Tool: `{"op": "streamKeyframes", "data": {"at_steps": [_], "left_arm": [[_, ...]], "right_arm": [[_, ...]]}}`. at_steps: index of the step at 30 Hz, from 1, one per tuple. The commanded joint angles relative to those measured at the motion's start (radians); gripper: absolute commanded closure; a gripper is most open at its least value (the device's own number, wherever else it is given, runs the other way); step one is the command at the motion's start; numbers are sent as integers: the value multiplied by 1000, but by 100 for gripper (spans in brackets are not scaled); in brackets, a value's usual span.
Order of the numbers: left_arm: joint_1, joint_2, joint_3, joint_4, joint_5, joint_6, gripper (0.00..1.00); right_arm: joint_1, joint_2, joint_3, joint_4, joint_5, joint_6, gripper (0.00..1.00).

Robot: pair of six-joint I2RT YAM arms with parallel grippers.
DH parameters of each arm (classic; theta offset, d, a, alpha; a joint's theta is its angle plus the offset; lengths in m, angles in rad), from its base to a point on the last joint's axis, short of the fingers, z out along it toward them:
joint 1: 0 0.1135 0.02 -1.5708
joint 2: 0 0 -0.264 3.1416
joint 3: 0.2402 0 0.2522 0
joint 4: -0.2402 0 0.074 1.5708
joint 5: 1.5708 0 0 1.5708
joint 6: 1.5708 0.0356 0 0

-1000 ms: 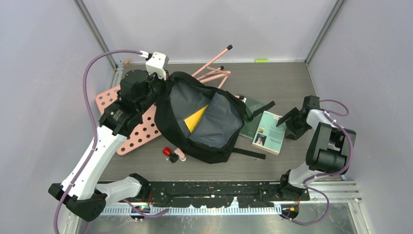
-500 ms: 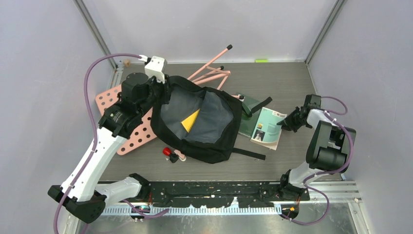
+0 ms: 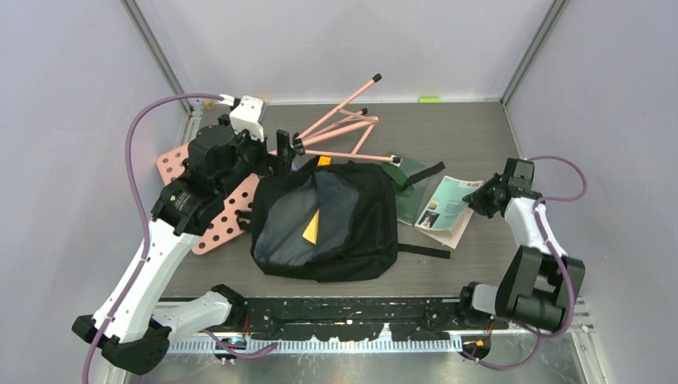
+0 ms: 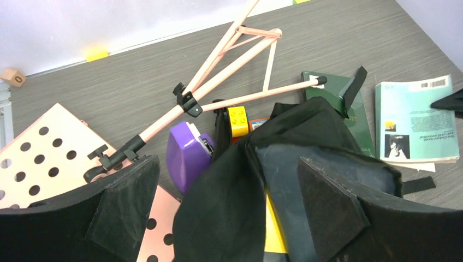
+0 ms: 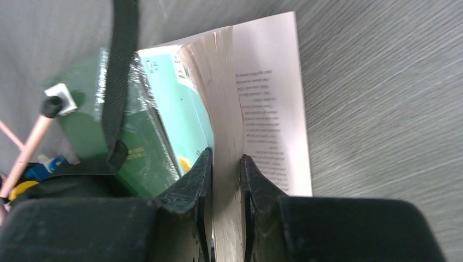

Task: Pack the student bag
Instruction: Pick up the book from the center of the board.

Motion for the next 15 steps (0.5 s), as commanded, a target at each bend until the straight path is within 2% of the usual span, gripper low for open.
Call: {"op": "streamKeyframes", "data": {"at_steps": [1,6,15], "left_arm": [[3,-36,44,-11,30,20,0],[3,-39,66,-12,111,-36,0],[4,-23,6,125,382,-242,0]], "right_arm": [[0,-164,59,20,40,52,100],[0,-252,139,-10,20,77,100],[0,-377,272,6,-89,110,99]]}}
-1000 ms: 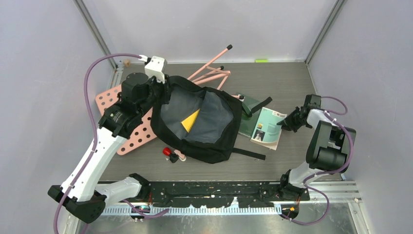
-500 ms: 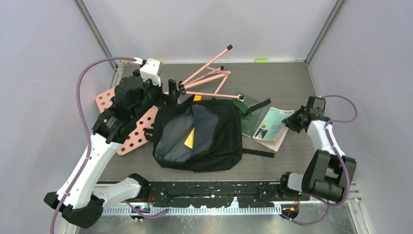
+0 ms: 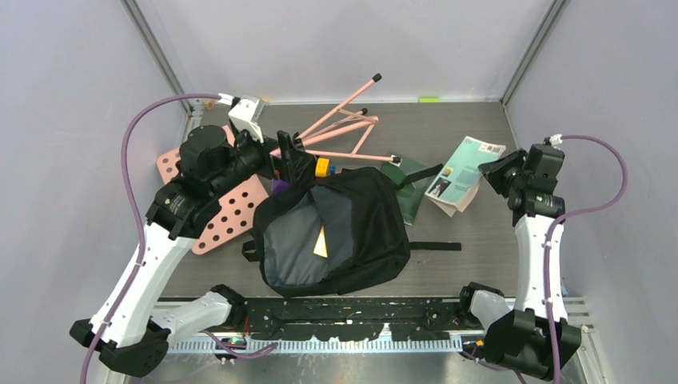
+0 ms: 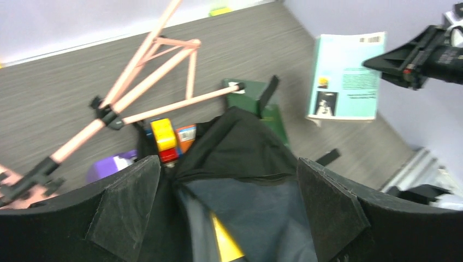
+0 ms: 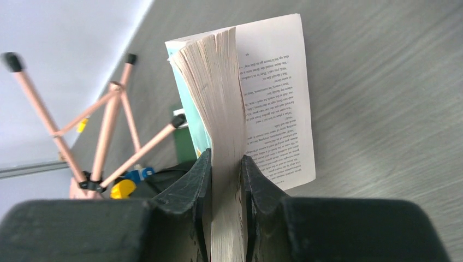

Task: Pack the student bag
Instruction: Pick up the book from the center of the board.

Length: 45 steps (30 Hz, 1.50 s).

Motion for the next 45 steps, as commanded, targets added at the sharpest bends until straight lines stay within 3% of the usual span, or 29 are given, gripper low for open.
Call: {"op": "streamKeyframes", "data": {"at_steps": [1,11,20,25,32,40,42,45], "left_arm": [[3,4,-19,122,176,-126,0],[4,36,-89,322,352,-328,0],[3,70,-104,406,435,-398,0],[3,67,-125,408,415,-400,0],[3,37,-164,408,337,-399,0],[4,16,-221,556,380,-459,0],[3,4,-239,592,391,-474,8],[3,-19,-260,637,390,-479,35]], "right_arm": [[1,-91,130,95,-119,63,99],[62,-114,233,307,-333,210,99],[479,-4,385,452,-287,199,99],[647,64,456,507,-293,195,99],[773,107,481,599,-312,200,99],[883,148,517,607,-342,172,99],[907,161,517,589,-344,161,99],[922,178,516,547,-328,136,99]]}}
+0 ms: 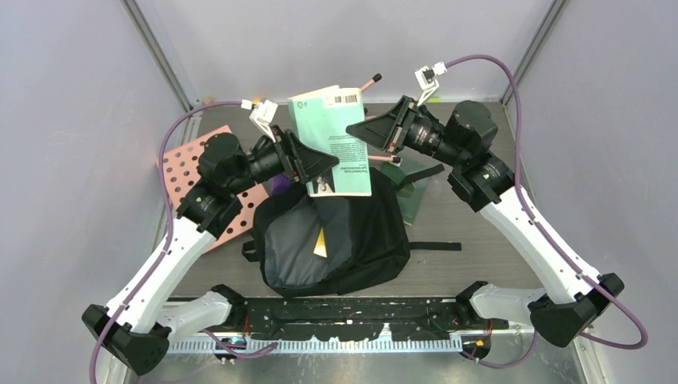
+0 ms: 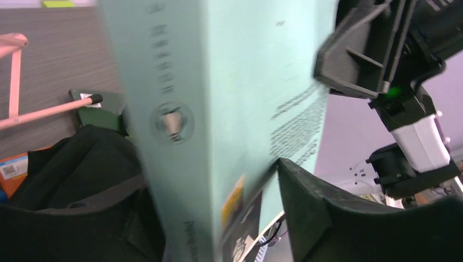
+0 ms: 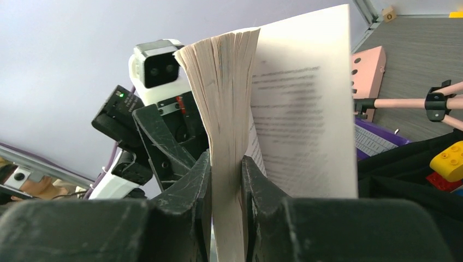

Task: Pack the student bag
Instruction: Pick up the book from the center of the board, then place the book in the student bag.

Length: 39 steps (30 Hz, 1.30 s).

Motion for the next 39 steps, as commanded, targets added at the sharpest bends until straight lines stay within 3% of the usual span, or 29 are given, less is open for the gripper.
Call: {"op": "streamKeyframes", "data": {"at_steps": [1,5,7,9,10,12,18,23,27,33,39], "left_arm": [[3,-50,-27,160,12,-24,45],[3,-88,-58,156,-14,-25,84],[4,-113,-63,122,-32,-12,97],[4,-138,-54,26,-66,18,100],[4,-150,-47,-23,-94,33,100],[5,-174,-31,-135,-153,61,100],[5,-240,-9,-380,-313,92,100],[5,-268,27,-508,-364,111,100],[5,-278,76,-584,-424,147,100],[5,-281,109,-614,-453,169,100],[5,-285,105,-616,-423,170,100]], "right_arm": [[35,6,66,73,-13,-20,99],[37,22,69,-18,13,-56,99],[37,25,90,-114,57,-102,87],[37,18,113,-213,117,-152,65],[37,12,120,-240,164,-181,49],[37,-15,111,-326,229,-211,31],[38,-97,50,-491,413,-218,14],[84,-109,-35,-549,443,-169,13],[193,-98,-89,-538,477,-127,13],[381,-3,-81,-575,608,-120,14],[461,79,-70,-621,714,-109,18]]}}
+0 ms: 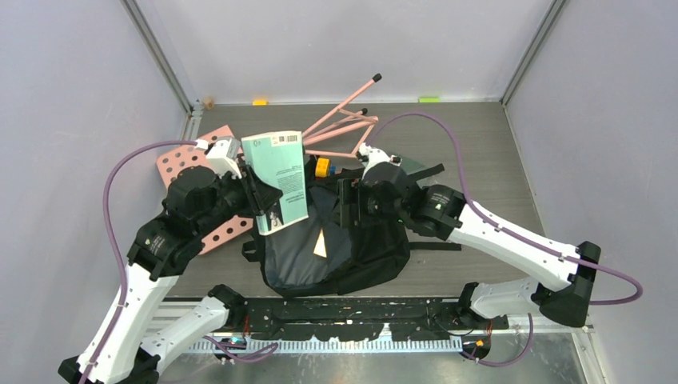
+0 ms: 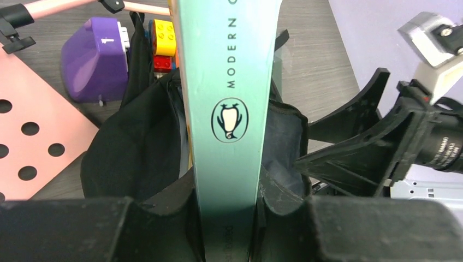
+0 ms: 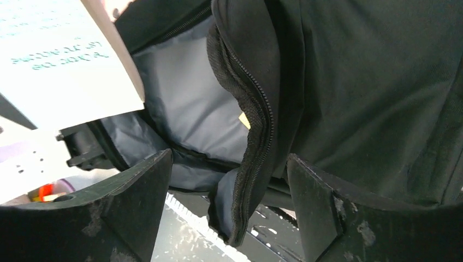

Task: Pack the student bag
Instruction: Place the book in the student bag.

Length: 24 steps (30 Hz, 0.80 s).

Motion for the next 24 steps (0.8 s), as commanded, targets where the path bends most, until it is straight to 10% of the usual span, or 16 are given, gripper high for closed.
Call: {"op": "streamKeyframes", "data": {"at_steps": [1,4,11,24], "left_arm": [[5,-19,53,77,28,22,100],[5,-13,52,74,73,13,100],[5,26,39,47,193,-27,100],[5,81,-36,-27,297,-29,100]], "right_arm": [[34,35,28,-32,128,21,18],[54,71,29,-51,154,21,26],[60,64,81,-119,337,85,97],[60,5,134,59,451,99,99]]}}
